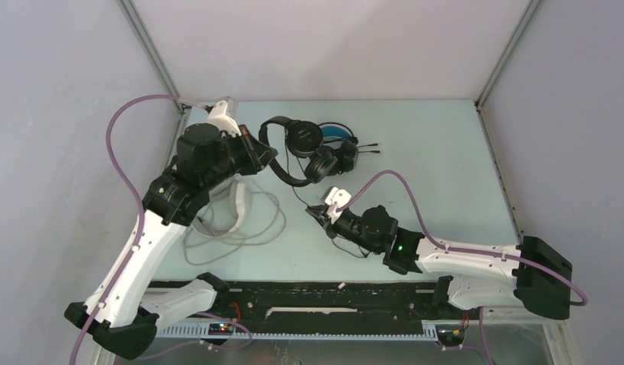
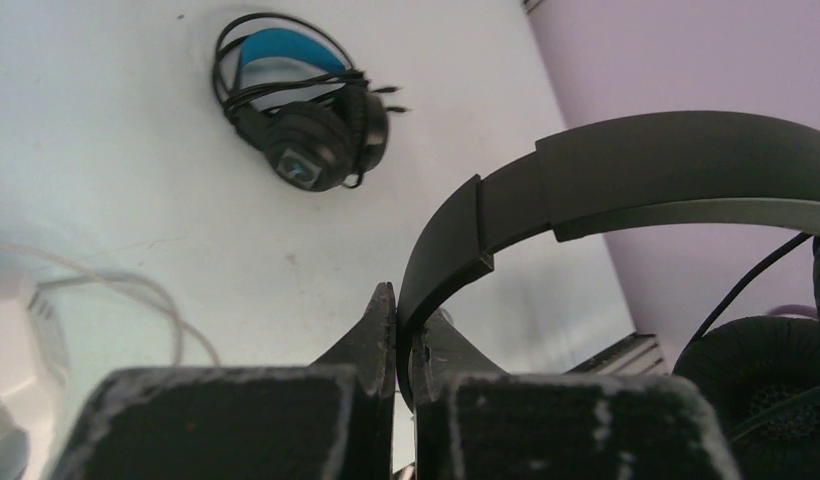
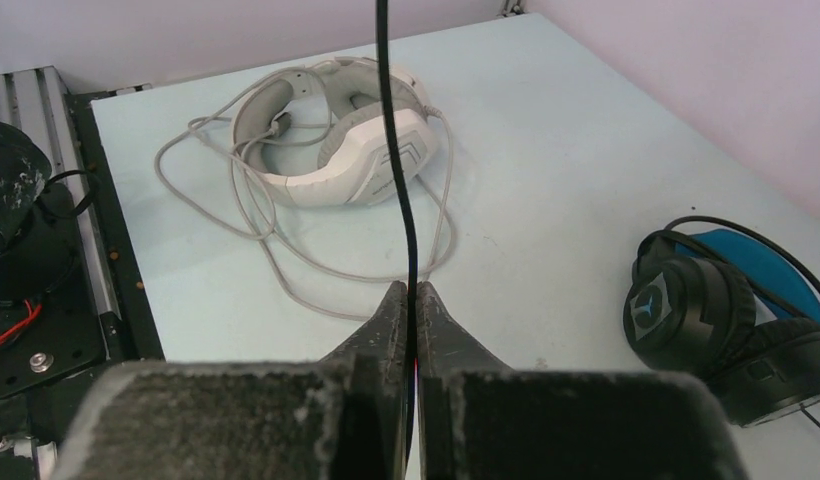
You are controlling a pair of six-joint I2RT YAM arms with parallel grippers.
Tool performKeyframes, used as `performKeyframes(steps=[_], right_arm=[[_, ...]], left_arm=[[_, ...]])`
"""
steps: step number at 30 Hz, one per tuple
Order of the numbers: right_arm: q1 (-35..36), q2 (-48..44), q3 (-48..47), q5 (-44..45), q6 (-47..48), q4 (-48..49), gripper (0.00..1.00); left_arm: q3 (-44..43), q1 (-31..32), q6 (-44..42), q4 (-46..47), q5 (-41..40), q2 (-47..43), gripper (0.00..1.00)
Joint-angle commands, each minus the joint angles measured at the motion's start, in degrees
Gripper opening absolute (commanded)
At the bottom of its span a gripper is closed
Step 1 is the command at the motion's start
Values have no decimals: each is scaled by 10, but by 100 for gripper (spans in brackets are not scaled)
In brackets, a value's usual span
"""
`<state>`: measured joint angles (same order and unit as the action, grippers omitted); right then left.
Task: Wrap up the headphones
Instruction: Wrap the headphones cable around the headphones.
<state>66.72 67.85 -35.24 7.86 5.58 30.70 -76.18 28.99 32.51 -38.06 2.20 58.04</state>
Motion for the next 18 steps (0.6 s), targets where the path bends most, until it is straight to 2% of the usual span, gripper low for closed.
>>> performKeyframes(steps=[1, 10, 18], right_arm=[[-4, 9, 11, 9, -1, 38, 0], [-28, -7, 58, -2, -31, 53, 0], [-39, -76, 72, -46, -43, 17, 0]], left_arm=[[-7, -20, 54, 91, 84, -27, 0], [4, -45, 57, 106, 105, -44, 0], [-5, -61, 0, 52, 21, -43, 0]])
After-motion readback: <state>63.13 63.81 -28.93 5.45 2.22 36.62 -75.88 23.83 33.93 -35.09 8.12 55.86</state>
